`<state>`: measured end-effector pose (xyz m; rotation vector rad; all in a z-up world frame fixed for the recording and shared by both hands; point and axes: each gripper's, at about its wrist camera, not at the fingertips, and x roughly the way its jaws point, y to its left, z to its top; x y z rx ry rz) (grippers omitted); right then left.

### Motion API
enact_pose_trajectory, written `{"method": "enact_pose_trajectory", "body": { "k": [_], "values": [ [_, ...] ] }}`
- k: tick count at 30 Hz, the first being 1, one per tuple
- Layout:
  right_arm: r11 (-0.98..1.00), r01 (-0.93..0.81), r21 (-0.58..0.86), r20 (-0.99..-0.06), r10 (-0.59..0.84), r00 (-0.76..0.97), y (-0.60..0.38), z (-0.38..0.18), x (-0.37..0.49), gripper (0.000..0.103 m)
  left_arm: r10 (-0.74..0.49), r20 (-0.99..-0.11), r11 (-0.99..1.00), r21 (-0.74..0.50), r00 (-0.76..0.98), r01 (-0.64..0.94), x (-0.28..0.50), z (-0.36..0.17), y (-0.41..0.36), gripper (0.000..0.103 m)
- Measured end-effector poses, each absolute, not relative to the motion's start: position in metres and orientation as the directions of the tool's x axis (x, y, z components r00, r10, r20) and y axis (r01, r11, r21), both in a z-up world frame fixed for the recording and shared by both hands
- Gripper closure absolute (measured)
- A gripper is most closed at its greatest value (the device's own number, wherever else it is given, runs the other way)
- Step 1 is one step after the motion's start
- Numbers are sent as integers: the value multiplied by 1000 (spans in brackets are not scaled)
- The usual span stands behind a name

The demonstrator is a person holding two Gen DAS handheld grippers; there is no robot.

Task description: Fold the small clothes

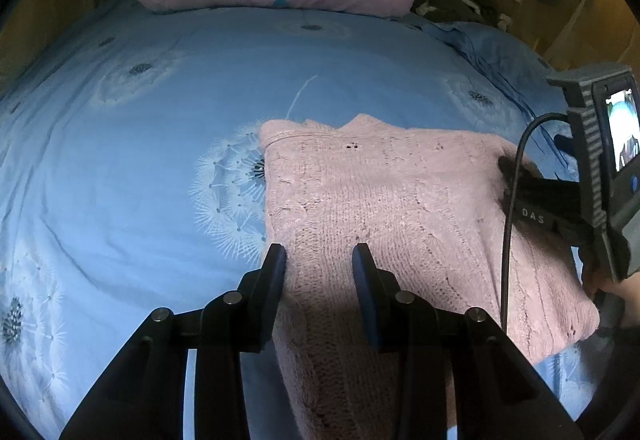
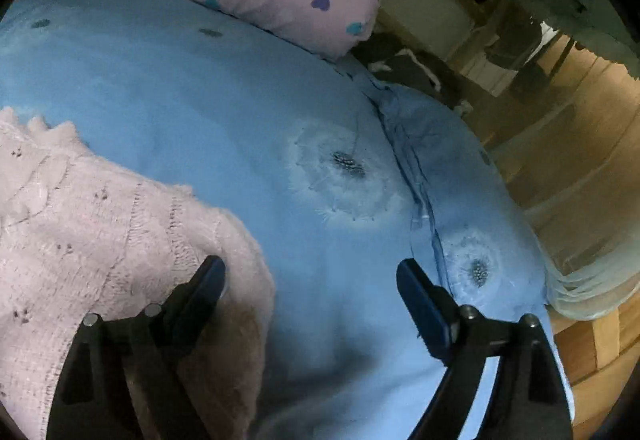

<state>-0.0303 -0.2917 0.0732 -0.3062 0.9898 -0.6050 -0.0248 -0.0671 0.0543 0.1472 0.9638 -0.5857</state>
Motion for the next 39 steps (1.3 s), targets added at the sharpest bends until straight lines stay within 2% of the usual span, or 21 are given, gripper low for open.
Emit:
{"method": "enact_pose_trajectory", "body": {
  "k": [2,4,9,11,13,15,18,21,22,23,25,27,28,29,31,37,38,39],
  "values": [
    [814,341,-471,-708,-579,405,-295,74,-35,16,-402,-807,837,-132,433,531,-25,54,-67,90],
    [856,355,-376,-754,-505,419,-306,77,-36,16,-402,-806,837,-132,434,530,-25,54,-67,90],
    [894,445,63,-866,-173,469,-333,78,-67,15,-405,-808,837,-139,428,529,-25,55,-67,90],
    [851,481,212,-873,-57,484,-346,69,-77,15,-403,-809,836,-137,427,531,-25,55,-66,89],
    [762,490,423,-837,123,533,-366,53,-86,15,-403,-811,836,-139,424,530,-23,56,-66,89],
    [685,500,530,-810,234,538,-373,32,-91,14,-405,-811,837,-142,422,529,-23,56,-66,89],
    [732,433,527,-799,252,546,-361,22,-90,6,-405,-813,833,-140,418,536,-22,56,-66,89],
    [858,350,377,-859,181,479,-331,24,-80,6,-407,-815,834,-147,413,532,-21,55,-66,88],
    [881,327,343,-866,163,472,-324,25,-77,10,-408,-816,836,-153,410,527,-21,55,-66,88],
    [894,303,330,-867,160,472,-318,27,-75,20,-410,-818,837,-161,403,523,-19,57,-65,88],
    [896,276,348,-858,186,480,-307,30,-72,32,-442,-814,827,-208,376,523,-13,67,-59,88],
    [894,271,358,-854,195,483,-302,29,-70,38,-500,-790,812,-284,355,510,-3,79,-49,75],
    [889,269,370,-849,206,486,-303,29,-69,41,-531,-774,804,-332,345,493,7,85,-42,59],
    [880,264,394,-840,228,493,-303,27,-68,50,-552,-764,798,-369,334,475,15,87,-36,47],
    [835,258,486,-804,311,507,-308,20,-65,58,-583,-766,786,-446,272,429,35,82,-24,44],
    [794,264,548,-775,363,517,-319,11,-68,58,-685,-729,715,-674,-9,186,72,7,-17,42],
    [784,266,560,-769,373,519,-321,10,-68,57,-727,-686,681,-717,24,149,71,-2,-18,27],
    [766,270,584,-757,393,522,-325,8,-70,57,-754,-655,653,-741,49,158,67,1,-19,19]
  ]
}}
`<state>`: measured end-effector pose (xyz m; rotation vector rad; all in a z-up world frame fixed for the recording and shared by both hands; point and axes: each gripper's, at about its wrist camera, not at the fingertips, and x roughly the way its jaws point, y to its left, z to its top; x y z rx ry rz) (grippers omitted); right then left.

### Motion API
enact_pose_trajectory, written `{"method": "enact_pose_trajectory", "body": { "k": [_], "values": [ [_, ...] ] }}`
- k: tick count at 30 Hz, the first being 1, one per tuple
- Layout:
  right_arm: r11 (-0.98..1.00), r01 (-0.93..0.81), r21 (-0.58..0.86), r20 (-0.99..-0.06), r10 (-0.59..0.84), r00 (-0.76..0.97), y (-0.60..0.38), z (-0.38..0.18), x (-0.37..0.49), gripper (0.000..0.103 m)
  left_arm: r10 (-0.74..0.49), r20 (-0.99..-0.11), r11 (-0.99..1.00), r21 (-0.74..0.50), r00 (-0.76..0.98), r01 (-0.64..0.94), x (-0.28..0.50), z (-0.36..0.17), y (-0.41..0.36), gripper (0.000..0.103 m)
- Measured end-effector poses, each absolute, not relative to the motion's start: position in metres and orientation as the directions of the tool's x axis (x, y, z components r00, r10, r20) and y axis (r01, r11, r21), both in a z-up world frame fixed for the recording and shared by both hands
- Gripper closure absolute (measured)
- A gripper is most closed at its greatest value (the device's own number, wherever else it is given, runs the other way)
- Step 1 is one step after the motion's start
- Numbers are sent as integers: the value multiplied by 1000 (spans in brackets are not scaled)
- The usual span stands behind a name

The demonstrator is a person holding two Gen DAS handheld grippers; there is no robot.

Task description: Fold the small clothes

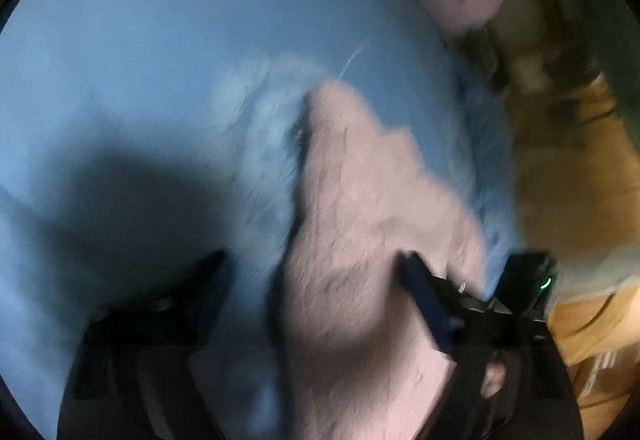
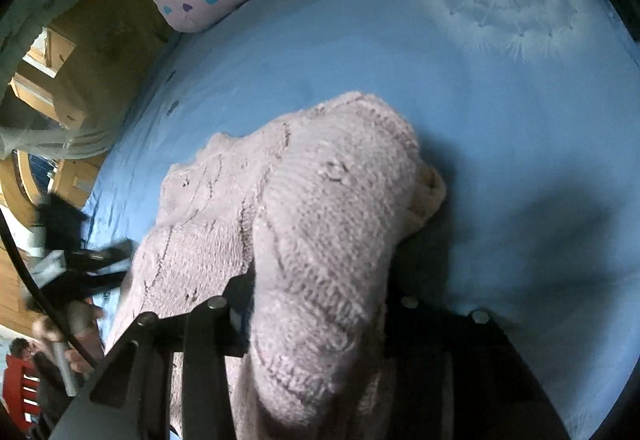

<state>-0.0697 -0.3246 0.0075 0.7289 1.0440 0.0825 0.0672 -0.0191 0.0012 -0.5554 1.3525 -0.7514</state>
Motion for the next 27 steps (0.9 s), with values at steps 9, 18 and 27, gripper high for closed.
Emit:
{"method": "enact_pose_trajectory", "body": {
  "k": [9,18,27],
  "values": [
    [752,276,599,-754,413,511,-318,7,-53,54,-753,-657,637,-737,-22,225,54,-4,-58,81],
    [818,214,533,-743,332,581,-298,32,-50,70,-662,-739,708,-563,124,426,43,39,-80,90],
    [851,229,472,-740,241,628,-307,57,-44,70,-624,-764,733,-496,168,465,73,44,-84,90]
  ]
}}
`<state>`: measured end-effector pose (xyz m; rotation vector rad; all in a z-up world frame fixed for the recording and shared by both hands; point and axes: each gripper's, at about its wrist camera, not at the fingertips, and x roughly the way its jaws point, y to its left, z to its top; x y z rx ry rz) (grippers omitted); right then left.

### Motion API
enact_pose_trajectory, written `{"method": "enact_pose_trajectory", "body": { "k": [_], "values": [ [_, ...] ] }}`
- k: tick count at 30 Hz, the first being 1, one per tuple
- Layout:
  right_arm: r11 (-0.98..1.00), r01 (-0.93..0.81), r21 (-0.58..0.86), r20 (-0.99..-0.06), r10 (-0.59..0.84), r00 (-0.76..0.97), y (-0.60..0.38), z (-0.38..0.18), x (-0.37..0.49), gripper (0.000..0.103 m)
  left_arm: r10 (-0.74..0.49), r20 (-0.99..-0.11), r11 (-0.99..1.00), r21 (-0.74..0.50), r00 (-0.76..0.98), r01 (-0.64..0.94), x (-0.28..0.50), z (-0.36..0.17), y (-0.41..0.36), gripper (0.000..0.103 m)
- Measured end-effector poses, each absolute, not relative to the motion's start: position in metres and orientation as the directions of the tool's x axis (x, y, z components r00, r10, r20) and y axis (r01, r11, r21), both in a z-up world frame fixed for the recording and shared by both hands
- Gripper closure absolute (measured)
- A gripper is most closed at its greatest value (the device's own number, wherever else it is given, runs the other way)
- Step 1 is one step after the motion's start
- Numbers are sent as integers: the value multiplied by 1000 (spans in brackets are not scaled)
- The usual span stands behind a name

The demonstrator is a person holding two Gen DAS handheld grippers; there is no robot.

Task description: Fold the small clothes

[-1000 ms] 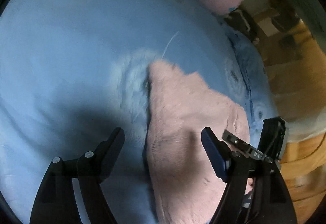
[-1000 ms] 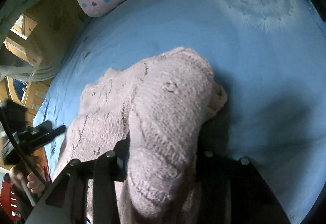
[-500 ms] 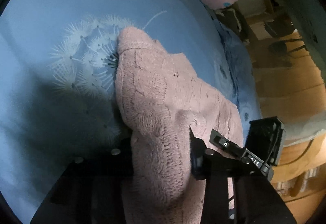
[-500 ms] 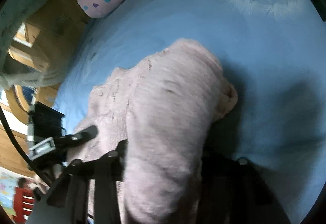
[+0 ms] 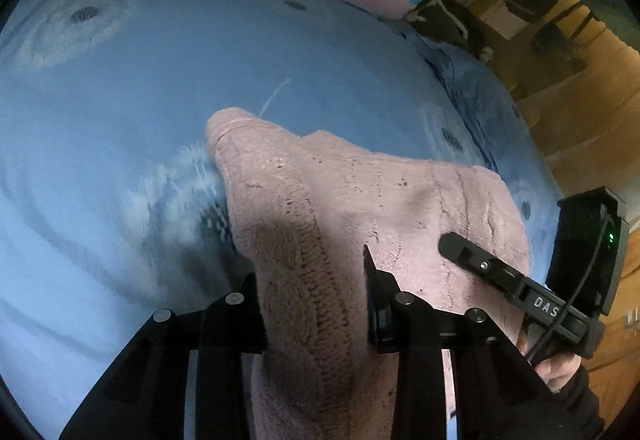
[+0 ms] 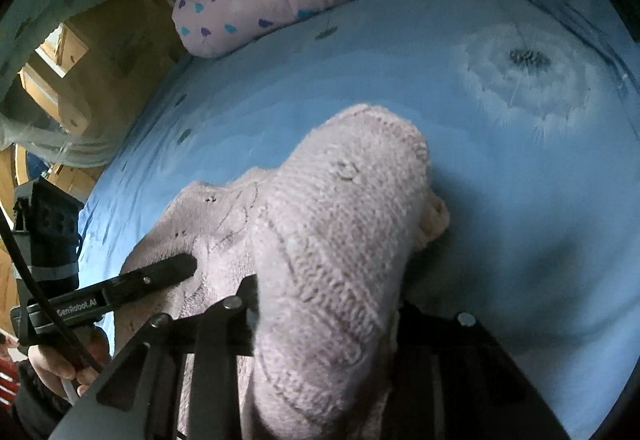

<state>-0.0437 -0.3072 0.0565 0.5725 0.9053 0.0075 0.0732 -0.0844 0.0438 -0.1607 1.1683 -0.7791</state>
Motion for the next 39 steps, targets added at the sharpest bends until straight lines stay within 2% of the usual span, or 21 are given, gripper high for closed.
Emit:
{"method": "enact_pose_trajectory", "body": {
  "k": [10,24,29,39],
  "values": [
    [882,251,400,-763,169,623,-314,62,-14,71,-613,-763,718,-428,206,549,99,52,-110,90],
    [900,262,347,-760,106,641,-341,56,62,71,-639,-733,723,-470,234,506,175,46,-124,90],
    [892,281,354,-751,92,654,-354,51,85,71,-644,-724,707,-437,248,556,198,47,-137,90],
    [899,262,352,-734,91,673,-376,49,135,70,-691,-681,685,-511,241,519,241,29,-138,90]
  ]
}}
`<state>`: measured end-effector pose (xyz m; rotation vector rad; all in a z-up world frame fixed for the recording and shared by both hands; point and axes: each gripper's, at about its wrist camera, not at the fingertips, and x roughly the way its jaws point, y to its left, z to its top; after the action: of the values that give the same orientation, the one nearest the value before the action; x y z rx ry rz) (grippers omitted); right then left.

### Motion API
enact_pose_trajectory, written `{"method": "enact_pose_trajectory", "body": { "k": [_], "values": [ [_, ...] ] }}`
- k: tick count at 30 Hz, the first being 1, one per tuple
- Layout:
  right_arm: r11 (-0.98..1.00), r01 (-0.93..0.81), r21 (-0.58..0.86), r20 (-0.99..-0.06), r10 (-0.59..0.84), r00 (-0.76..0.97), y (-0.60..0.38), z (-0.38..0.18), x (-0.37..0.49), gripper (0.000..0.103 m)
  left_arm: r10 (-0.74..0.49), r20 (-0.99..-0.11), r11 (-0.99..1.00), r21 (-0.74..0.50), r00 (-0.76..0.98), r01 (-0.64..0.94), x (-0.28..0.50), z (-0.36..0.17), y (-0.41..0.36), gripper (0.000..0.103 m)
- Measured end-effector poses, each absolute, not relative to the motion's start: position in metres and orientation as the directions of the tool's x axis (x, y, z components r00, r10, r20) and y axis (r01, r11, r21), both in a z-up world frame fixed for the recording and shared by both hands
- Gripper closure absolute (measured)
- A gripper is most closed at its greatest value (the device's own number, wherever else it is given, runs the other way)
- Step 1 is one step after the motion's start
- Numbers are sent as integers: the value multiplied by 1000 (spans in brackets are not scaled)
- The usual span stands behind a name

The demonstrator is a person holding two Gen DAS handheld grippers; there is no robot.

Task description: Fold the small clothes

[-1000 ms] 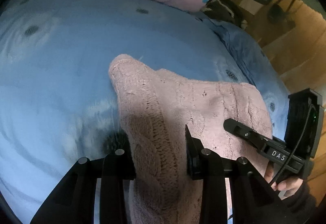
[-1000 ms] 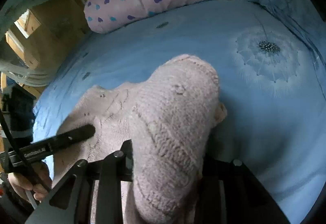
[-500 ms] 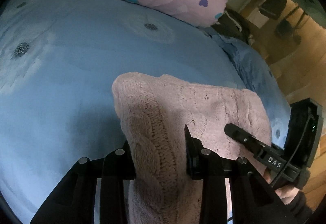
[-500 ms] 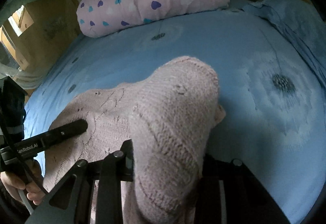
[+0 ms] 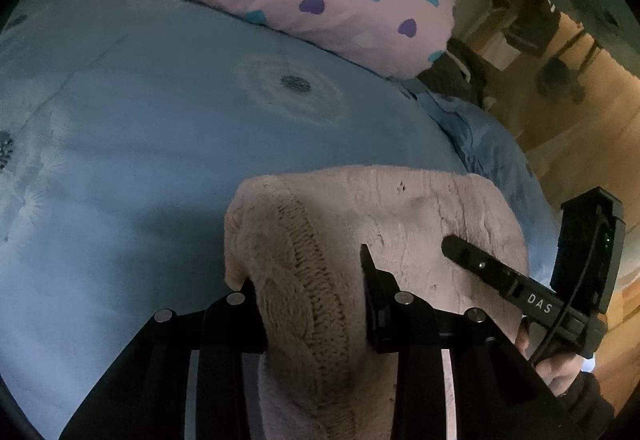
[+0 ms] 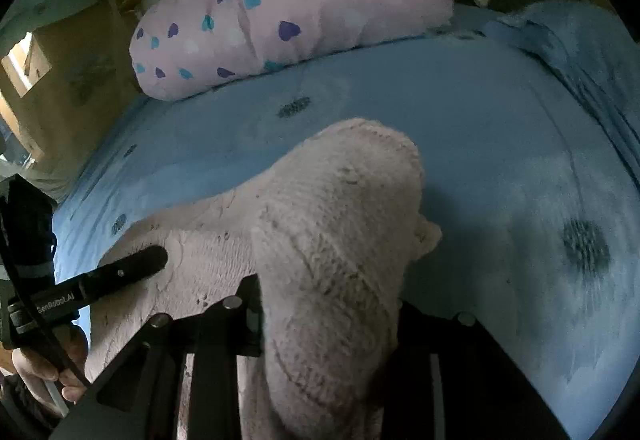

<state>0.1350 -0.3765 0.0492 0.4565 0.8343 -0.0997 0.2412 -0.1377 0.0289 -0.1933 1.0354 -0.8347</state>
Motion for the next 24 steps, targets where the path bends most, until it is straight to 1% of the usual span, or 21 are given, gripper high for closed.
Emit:
{"method": "enact_pose_trajectory", "body": {
  "k": [3,4,5,6,7,8,11,13,14,16,18,20,22,23,24],
  "values": [
    [889,279,362,-748,98,657,-380,41,141,68,-682,-688,694,-503,249,515,241,26,-140,89],
    [887,288,360,-755,96,649,-381,39,142,64,-679,-691,696,-497,249,518,240,26,-142,84],
    [884,303,357,-763,89,640,-384,37,143,56,-673,-697,697,-487,247,526,239,27,-143,79],
    [876,330,353,-774,75,629,-389,37,143,49,-669,-701,699,-479,248,531,238,28,-144,77],
    [867,356,348,-780,57,623,-393,38,142,39,-663,-705,703,-470,252,534,238,30,-144,71],
    [852,391,349,-778,32,627,-400,42,136,37,-657,-709,707,-461,257,537,237,32,-143,69],
    [839,422,344,-749,-26,662,-409,57,114,36,-648,-700,711,-415,299,568,228,44,-138,69],
    [862,433,263,-717,-126,686,-403,72,90,36,-619,-697,725,-332,361,603,219,54,-138,69],
    [883,414,220,-693,-157,703,-397,78,79,36,-601,-692,730,-270,400,628,213,60,-140,69],
    [925,362,111,-661,-204,722,-377,89,59,36,-578,-670,727,-164,466,667,200,68,-144,69],
    [954,300,8,-619,-231,751,-357,95,47,36,-545,-659,741,-87,519,666,192,70,-149,69],
    [969,237,-76,-631,-231,741,-343,90,53,36,-501,-673,764,-48,545,643,190,67,-155,69],
    [971,218,-96,-676,-224,702,-338,77,63,37,-484,-696,761,-35,531,648,188,60,-161,69],
    [968,216,-125,-708,-240,664,-336,66,69,39,-472,-699,759,-12,537,650,186,56,-164,69],
    [952,220,-214,-738,-305,602,-335,50,79,41,-461,-696,761,10,551,649,184,55,-166,69]
  ]
}}
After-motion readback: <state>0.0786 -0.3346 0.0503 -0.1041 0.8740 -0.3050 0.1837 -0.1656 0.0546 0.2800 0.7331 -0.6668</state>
